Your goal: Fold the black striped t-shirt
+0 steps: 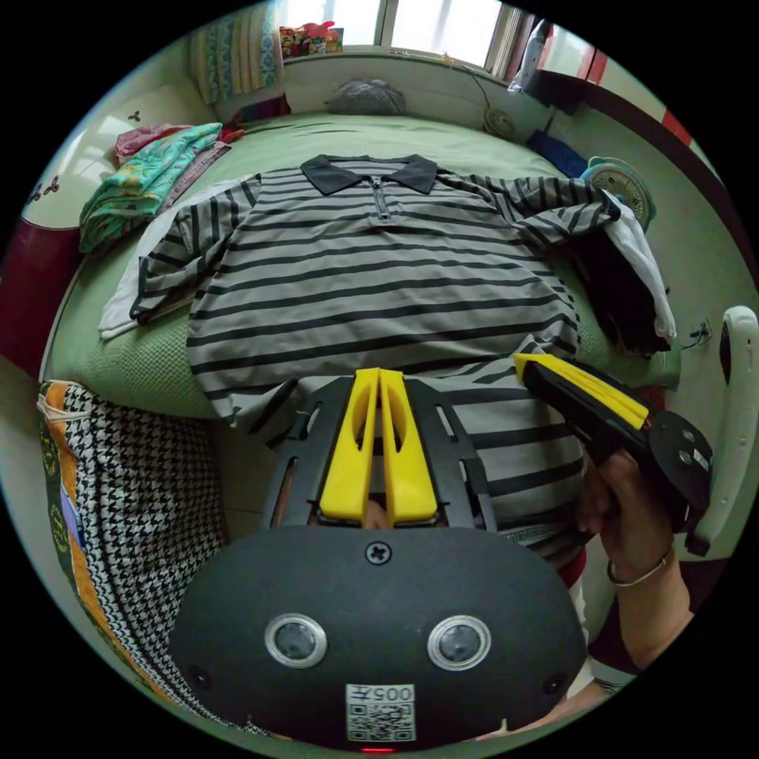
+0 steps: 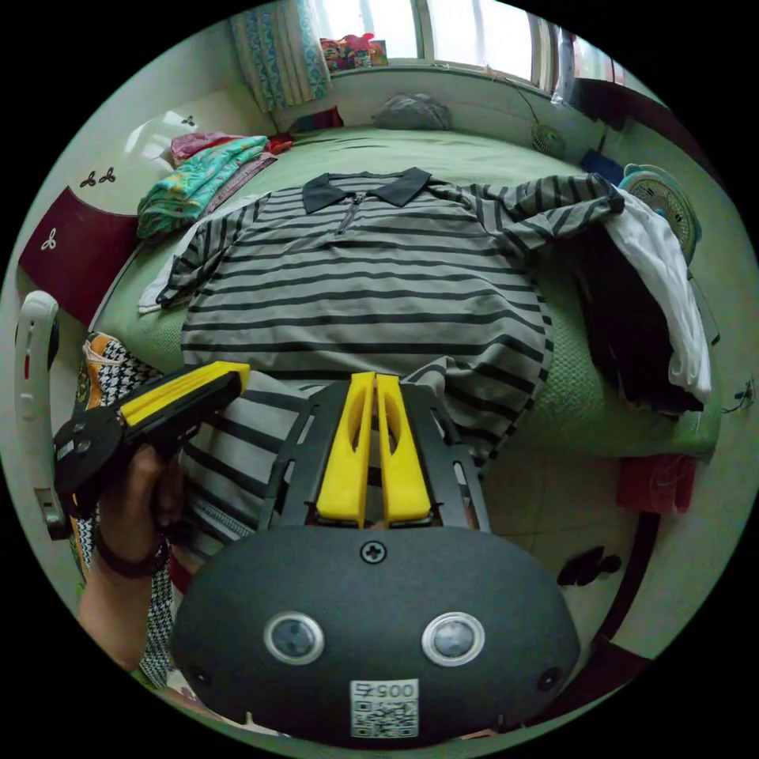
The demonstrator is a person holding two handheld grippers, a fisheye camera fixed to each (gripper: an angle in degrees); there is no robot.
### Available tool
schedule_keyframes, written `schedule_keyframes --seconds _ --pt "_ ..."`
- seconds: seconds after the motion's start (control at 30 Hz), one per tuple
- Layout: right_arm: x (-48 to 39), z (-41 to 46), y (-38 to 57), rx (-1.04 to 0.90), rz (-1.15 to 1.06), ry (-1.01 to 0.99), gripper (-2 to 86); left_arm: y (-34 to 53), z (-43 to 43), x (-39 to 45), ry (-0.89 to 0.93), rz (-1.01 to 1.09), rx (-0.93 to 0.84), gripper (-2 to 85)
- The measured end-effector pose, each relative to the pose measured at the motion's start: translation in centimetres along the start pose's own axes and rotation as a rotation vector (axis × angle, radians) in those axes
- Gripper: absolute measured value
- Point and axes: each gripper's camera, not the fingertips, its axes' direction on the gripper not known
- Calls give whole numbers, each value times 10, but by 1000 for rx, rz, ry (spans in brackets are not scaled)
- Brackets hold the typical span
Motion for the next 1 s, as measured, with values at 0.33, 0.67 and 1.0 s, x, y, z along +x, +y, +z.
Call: schedule_keyframes --seconds 0.33,0.67,1.0 --pt "32 -15 9 12 84 -188 -16 -5 3 1 -34 19 2 -7" --pt "17 -26 16 15 9 -137 -4 -17 7 -5 -30 21 -24 -7" --pt "-1 -32 21 9 -12 -103 -10 -27 12 -36 124 -30 -32 -7"
